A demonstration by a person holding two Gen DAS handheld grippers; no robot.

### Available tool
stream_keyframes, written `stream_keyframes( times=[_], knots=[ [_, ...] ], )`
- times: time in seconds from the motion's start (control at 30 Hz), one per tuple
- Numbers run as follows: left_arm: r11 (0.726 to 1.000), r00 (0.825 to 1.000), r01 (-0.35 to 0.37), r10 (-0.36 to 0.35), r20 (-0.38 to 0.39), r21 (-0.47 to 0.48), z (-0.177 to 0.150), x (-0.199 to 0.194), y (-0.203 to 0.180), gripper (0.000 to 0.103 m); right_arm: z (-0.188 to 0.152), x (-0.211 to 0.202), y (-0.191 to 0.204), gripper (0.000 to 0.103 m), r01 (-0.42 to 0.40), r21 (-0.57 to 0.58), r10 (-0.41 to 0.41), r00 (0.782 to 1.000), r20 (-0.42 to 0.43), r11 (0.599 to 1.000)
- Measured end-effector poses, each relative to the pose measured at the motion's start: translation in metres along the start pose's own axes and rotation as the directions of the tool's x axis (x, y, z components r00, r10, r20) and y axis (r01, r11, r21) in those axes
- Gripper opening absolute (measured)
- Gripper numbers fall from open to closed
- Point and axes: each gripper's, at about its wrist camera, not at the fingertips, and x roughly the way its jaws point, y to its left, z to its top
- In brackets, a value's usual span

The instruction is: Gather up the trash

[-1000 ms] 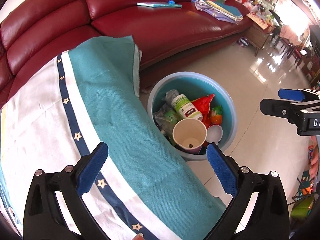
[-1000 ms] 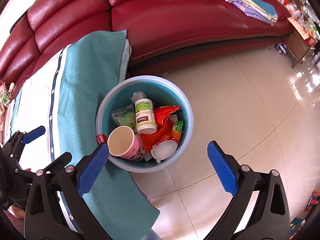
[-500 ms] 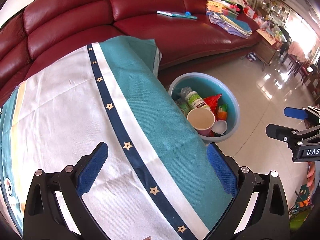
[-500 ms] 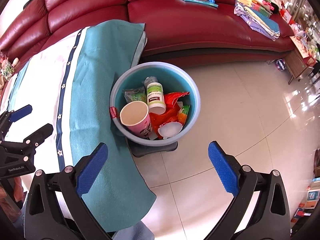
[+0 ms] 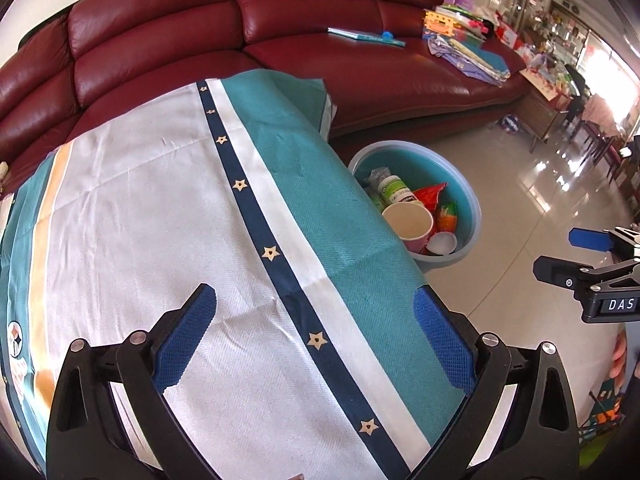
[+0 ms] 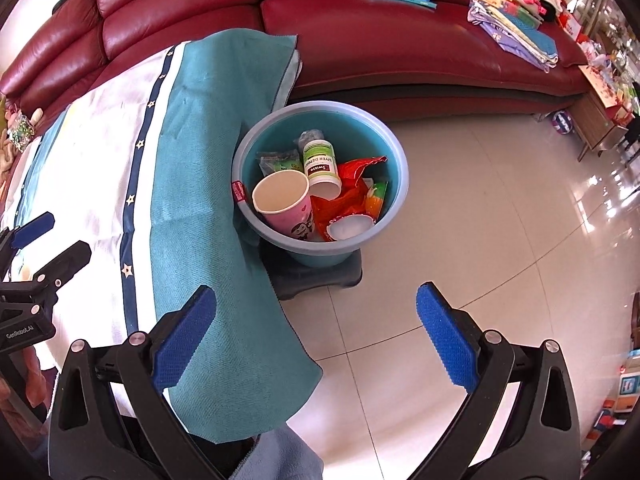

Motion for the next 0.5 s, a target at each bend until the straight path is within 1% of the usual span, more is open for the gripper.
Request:
stream_keyframes(
  times=[0.37,0.5],
  knots=[
    [1.0,0.999,-0.014,0.014,0.031,-0.008,0.002,-0.0078,0.0003,0.099,0.0009,-0.008,-0.0011,0.096,0.002,-0.008,-0.002,1.0,0.016,1.0],
    [1.0,0.999,-0.004,0.005,0.046,-0.006,0.0013,-0.0098,0.0002,0.099,0.0012,-0.0064,-0.0005,0.096,0.003,-0.01,-0.003,1.0,0.011,1.0]
  ],
)
